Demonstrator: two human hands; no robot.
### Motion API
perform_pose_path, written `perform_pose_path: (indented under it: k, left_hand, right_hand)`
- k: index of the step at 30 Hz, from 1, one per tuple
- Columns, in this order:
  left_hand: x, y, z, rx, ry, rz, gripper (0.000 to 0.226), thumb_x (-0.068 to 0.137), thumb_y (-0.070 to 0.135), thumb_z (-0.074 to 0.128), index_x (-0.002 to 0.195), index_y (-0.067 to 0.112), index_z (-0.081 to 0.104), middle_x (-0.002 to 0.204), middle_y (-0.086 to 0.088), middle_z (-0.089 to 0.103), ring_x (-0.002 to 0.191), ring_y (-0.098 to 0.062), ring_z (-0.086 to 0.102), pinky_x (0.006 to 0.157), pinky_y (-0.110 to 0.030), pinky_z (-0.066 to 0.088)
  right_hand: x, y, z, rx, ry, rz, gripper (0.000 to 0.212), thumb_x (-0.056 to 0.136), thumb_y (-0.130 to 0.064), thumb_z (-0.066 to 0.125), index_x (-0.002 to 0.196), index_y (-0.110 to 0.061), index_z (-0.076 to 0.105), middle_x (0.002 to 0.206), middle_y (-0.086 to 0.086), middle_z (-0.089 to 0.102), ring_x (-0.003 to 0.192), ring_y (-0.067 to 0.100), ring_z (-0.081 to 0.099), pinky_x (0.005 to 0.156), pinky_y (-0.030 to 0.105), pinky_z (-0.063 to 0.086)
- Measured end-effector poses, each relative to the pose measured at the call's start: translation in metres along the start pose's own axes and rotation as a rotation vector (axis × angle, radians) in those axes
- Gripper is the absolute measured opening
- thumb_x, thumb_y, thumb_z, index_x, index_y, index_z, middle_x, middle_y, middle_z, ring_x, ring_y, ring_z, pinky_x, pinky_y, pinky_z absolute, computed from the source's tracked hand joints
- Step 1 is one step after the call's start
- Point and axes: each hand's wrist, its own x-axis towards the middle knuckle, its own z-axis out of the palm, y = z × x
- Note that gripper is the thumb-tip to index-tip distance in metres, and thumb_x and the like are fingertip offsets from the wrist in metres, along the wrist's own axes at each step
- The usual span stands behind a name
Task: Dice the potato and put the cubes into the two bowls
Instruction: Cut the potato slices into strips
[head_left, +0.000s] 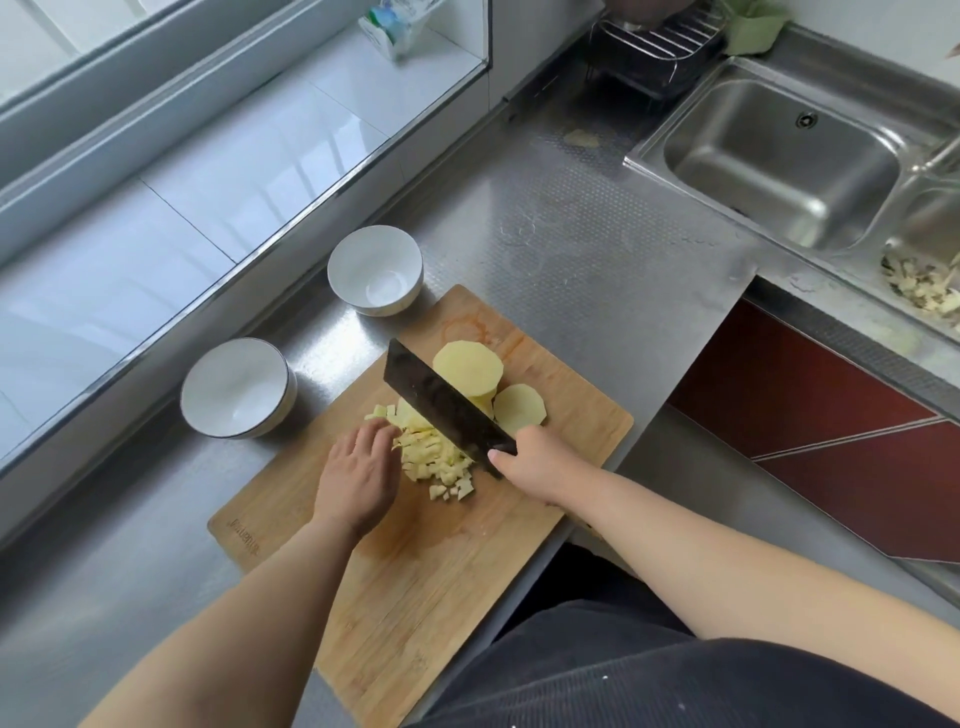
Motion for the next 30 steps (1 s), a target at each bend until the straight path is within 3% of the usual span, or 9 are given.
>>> perform_pose_path:
  k: [2,4,7,9,12,15,18,21,30]
  left_hand:
    - [0.011,-0.003,-0.008,-0.123,0.079,-0.206,0.025,0.098,0.018,0.047,0.117,0.007,0.058,0.12,-0.013,0.056,0.111,-0.031,0.05,0.093,-0.043,0.043]
    - [0.025,-0.006,-0.02,-0.29,0.183,-0.4,0.021,0.1,0.016,0.042,0.112,0.008,0.057,0.112,-0.01,0.054,0.105,-0.027,0.048,0.087,-0.036,0.041]
    - [0.046,-0.014,-0.04,-0.406,0.211,-0.489,0.022,0.102,0.024,0.035,0.095,0.014,0.054,0.098,-0.005,0.056,0.088,-0.023,0.052,0.073,-0.034,0.037]
    - [0.058,-0.018,-0.052,-0.27,0.132,-0.326,0.029,0.102,0.031,0.033,0.092,0.014,0.055,0.092,-0.005,0.06,0.083,-0.027,0.055,0.066,-0.034,0.036]
    - [0.069,-0.013,-0.071,-0.057,0.02,0.093,0.048,0.098,0.047,0.028,0.098,0.013,0.061,0.095,-0.006,0.063,0.086,-0.029,0.059,0.065,-0.031,0.041]
    - [0.066,0.011,-0.078,0.003,-0.15,0.414,0.067,0.093,0.067,0.019,0.109,0.018,0.062,0.107,-0.002,0.063,0.091,-0.021,0.061,0.069,-0.026,0.045]
    - [0.05,0.037,-0.062,-0.036,-0.219,0.608,0.061,0.094,0.066,0.03,0.125,0.021,0.056,0.124,-0.003,0.058,0.11,-0.019,0.055,0.089,-0.031,0.047]
    - [0.035,0.051,-0.039,-0.109,-0.21,0.683,0.051,0.096,0.059,0.04,0.127,0.02,0.05,0.126,-0.006,0.054,0.115,-0.021,0.051,0.097,-0.034,0.044]
    - [0.035,0.035,-0.027,-0.115,-0.068,0.603,0.034,0.101,0.042,0.029,0.107,0.017,0.05,0.105,-0.009,0.057,0.088,-0.024,0.056,0.076,-0.033,0.052]
  right_hand:
    - [0.003,0.009,-0.004,-0.108,0.017,-0.073,0.033,0.096,-0.042,0.046,0.102,-0.014,0.061,0.096,0.005,0.065,0.09,0.029,0.062,0.079,0.043,0.054]
    - [0.003,0.015,-0.008,-0.231,0.012,-0.142,0.032,0.097,-0.042,0.044,0.105,-0.017,0.063,0.097,0.004,0.066,0.091,0.029,0.061,0.076,0.039,0.052]
    - [0.002,0.022,-0.016,-0.436,0.011,-0.287,0.031,0.098,-0.038,0.043,0.116,-0.021,0.062,0.099,0.006,0.067,0.09,0.029,0.062,0.07,0.037,0.051]
    - [0.002,0.028,-0.022,-0.603,0.027,-0.401,0.034,0.097,-0.035,0.044,0.126,-0.023,0.057,0.106,0.005,0.069,0.093,0.03,0.064,0.071,0.037,0.052]
    - [0.008,0.037,-0.032,-0.832,0.065,-0.57,0.034,0.093,-0.032,0.047,0.124,-0.021,0.052,0.1,0.004,0.069,0.085,0.031,0.065,0.06,0.033,0.048]
    - [0.014,0.041,-0.04,-0.989,0.138,-0.778,0.029,0.078,-0.03,0.064,0.102,-0.014,0.057,0.072,0.003,0.065,0.056,0.028,0.062,0.043,0.027,0.034]
    - [0.019,0.047,-0.047,-1.067,0.158,-0.877,0.036,0.055,-0.028,0.08,0.08,-0.014,0.058,0.048,-0.001,0.051,0.033,0.022,0.046,0.037,0.019,0.02]
    - [0.025,0.051,-0.048,-1.065,0.163,-0.946,0.034,0.055,-0.026,0.079,0.078,-0.013,0.057,0.048,0.0,0.05,0.033,0.022,0.045,0.036,0.02,0.023]
    - [0.036,0.038,-0.063,-1.009,0.333,-1.041,0.03,0.053,-0.021,0.077,0.078,-0.013,0.063,0.054,0.002,0.052,0.039,0.021,0.047,0.042,0.02,0.021]
